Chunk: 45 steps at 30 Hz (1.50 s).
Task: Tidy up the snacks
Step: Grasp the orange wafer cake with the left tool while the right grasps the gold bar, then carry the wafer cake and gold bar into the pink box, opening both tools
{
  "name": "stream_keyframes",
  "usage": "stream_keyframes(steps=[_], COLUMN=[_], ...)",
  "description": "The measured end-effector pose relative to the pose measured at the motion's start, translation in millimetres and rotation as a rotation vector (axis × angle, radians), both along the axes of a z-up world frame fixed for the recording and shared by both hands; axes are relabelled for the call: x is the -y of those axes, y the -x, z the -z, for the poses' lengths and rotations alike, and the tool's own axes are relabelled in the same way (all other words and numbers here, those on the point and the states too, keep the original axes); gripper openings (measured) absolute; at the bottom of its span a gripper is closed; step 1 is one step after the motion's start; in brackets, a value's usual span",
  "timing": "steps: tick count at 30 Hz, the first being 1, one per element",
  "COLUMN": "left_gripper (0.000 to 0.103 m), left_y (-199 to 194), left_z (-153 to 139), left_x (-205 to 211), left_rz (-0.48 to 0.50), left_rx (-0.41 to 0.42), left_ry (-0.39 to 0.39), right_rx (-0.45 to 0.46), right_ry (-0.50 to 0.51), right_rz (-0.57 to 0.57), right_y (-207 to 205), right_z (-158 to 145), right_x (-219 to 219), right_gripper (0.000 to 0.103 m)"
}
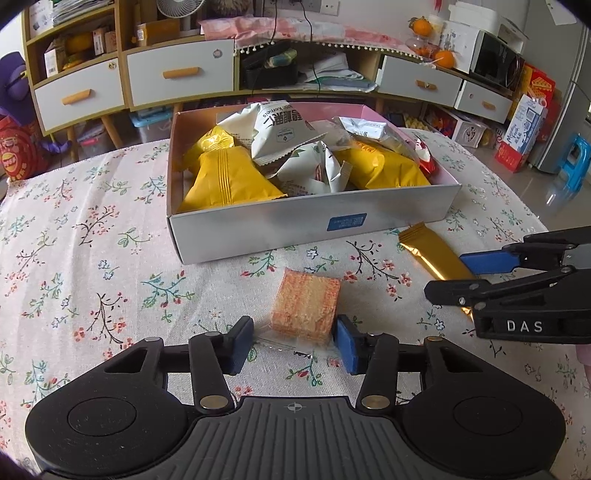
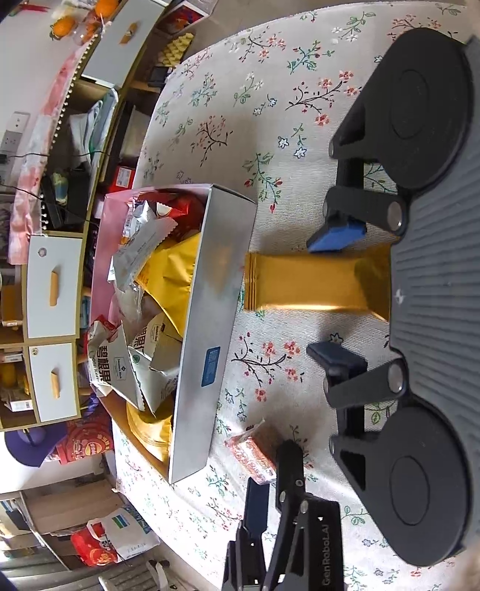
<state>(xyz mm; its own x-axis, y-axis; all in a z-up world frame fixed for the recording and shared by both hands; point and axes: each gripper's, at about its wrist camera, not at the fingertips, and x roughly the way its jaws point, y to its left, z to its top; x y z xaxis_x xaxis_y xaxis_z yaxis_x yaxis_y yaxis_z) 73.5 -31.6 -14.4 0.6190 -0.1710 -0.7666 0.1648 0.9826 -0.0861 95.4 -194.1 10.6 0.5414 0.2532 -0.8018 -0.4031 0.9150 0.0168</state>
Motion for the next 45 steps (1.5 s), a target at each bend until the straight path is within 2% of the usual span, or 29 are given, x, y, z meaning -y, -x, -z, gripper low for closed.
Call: stream_keyframes(steps=[3, 6, 10, 24, 26, 34, 45], left_gripper=[0.045, 0.045, 0.044, 0.044, 0.037, 0.037, 0.037], left_y=[-1.0, -0.8, 0.2, 1.2, 0.6, 0.7, 3.7], left_z=[-0.4, -1.2, -4.5, -17.0, -19.2, -24.5, -42.7], left_x=[0.9, 0.6, 0.1, -0.9, -1.6, -1.1, -8.2], left_rz=[-0.005, -0.008, -0.01, -0.019, -0.021, -0.024, -0.038], left_rx=[-0.002, -0.004, -0.003, 0.0, 0.0, -0.002, 0.034], left_ry=[0.002, 0.004, 0.01, 0.029, 0.037, 0.042, 0.095], right_rx=[-0.002, -0.008, -0.018, -0.019, -0.016, -0.002, 0.014], right_ry=[-0.001, -0.003, 0.02, -0.023, -0.028, -0.047, -0.108], right_rz=[0.011, 0.021, 0.024, 0.067, 0.075, 0.092, 0.115], right_y=[-1.5, -3.4, -5.5, -3.9, -3.3, -0.9, 0.8], right_z=[-0.7, -2.0, -6.6, -24.9, -27.6, -39.0, -53.1], right_x=[-0.6, -1.5, -3.5, 5.1, 6.0, 10.0, 14.9], right_gripper=[0.032, 0.029, 0.028, 0.028, 0.028, 0.028, 0.028])
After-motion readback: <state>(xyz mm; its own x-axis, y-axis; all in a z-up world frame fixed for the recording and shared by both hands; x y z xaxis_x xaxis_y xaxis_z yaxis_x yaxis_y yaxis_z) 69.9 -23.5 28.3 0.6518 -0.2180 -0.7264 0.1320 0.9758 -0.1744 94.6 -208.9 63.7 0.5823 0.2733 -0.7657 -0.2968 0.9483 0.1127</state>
